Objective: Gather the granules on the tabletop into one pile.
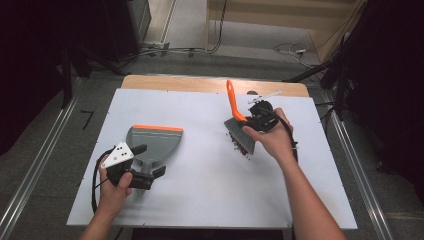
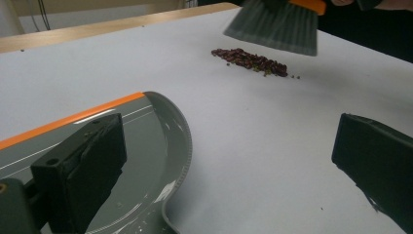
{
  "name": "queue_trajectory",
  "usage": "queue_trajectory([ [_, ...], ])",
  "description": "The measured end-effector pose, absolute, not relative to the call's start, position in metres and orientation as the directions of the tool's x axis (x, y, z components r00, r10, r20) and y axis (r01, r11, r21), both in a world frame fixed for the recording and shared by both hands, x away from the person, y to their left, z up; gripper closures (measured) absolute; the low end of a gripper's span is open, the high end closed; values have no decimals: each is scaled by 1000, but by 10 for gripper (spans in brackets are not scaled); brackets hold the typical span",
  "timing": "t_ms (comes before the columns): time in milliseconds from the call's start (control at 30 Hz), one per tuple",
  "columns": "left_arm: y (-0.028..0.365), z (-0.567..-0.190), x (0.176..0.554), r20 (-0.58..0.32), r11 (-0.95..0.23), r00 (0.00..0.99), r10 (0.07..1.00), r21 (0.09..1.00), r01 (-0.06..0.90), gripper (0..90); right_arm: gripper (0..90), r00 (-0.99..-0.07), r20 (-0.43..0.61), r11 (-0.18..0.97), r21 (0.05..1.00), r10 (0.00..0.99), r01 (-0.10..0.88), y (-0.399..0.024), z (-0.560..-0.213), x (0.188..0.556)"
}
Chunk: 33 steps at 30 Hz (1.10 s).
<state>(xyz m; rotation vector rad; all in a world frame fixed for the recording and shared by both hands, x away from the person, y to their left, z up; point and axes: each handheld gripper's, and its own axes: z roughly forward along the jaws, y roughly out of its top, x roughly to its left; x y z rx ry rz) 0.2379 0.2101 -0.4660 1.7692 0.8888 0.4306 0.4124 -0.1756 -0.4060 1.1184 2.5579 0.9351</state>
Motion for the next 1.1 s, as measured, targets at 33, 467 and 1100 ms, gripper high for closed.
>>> queue_trajectory([
  [33,210,-466,238,-128,-163,658,742,918,362,0,679,-740,62,555,619,670,555,-180,-405,408],
  [467,206,-468,239,-126,-174,659,742,913,370,0,677,-943,-21,781,567,333,263,-198,-445,388],
  [1100,207,-468,240,-131,-167,661,739,915,367,0,672,-945,-77,777,593,319,214,-183,-448,426],
])
